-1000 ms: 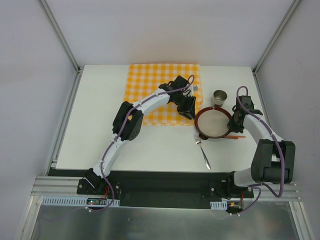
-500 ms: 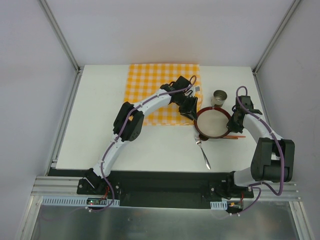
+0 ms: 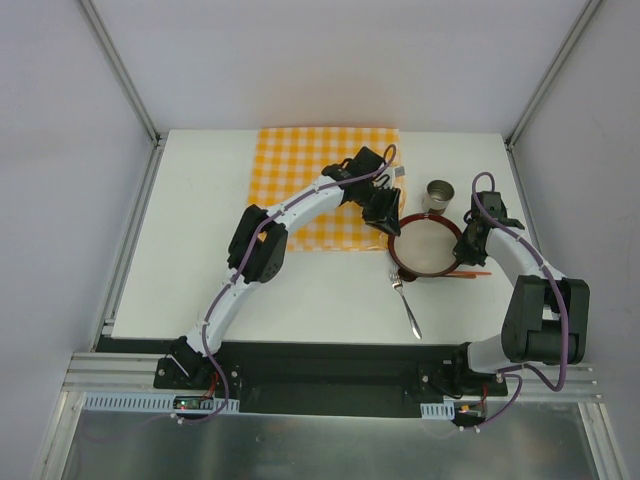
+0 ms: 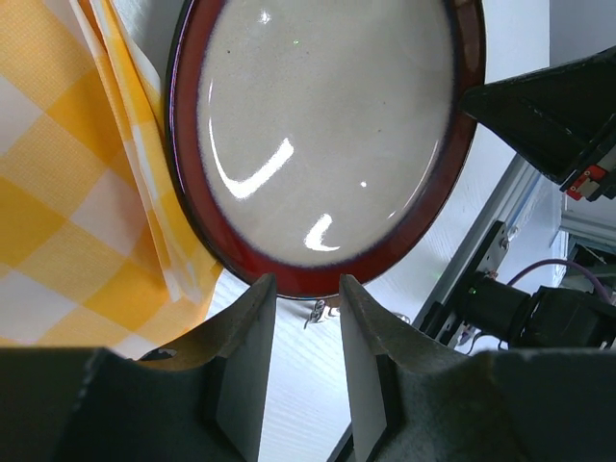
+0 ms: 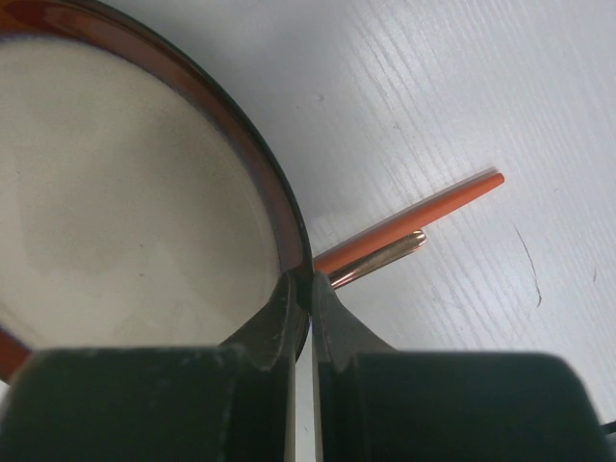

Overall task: Set the dinner table for one person
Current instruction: Pick up the plate at the center of the board.

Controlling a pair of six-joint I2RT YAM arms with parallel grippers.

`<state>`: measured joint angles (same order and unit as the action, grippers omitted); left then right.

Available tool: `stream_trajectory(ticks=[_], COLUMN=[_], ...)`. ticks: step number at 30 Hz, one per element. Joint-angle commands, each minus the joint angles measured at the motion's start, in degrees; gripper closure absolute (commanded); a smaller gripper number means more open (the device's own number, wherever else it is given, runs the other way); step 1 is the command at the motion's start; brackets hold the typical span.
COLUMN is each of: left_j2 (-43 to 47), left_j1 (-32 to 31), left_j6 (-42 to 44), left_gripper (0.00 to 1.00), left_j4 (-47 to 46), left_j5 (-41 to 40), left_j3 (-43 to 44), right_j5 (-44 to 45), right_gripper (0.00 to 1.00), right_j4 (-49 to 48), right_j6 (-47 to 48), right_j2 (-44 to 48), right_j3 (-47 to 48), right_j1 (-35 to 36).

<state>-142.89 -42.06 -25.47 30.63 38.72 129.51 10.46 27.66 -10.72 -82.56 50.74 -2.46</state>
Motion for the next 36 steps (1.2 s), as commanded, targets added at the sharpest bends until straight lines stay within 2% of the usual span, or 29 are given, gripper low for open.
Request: stream_trajectory(ticks=[1, 21, 36], left_j2=[-1.43, -3.36, -6.17], left_j1=[-0.56, 2.16, 2.78], left_j6=[-0.54, -1.42, -2.74], left_gripper=[0.68, 0.67, 0.67], left_j4=[-0.57, -0.57, -1.72], left_j5=[1.45, 1.1, 2.68], left_j3=[2.15, -0.31, 1.35], right_j5=[1.76, 1.58, 2.29], right_gripper=[0.99, 0.99, 0.99], right_j4=[2.05, 2.92, 3.01], right_j6=[1.49, 1.23, 1.4], right_j2=[1.0, 3.73, 2.94], right_j3=[0.06, 0.15, 0.41], right_j1=[0.7, 0.7, 0.7])
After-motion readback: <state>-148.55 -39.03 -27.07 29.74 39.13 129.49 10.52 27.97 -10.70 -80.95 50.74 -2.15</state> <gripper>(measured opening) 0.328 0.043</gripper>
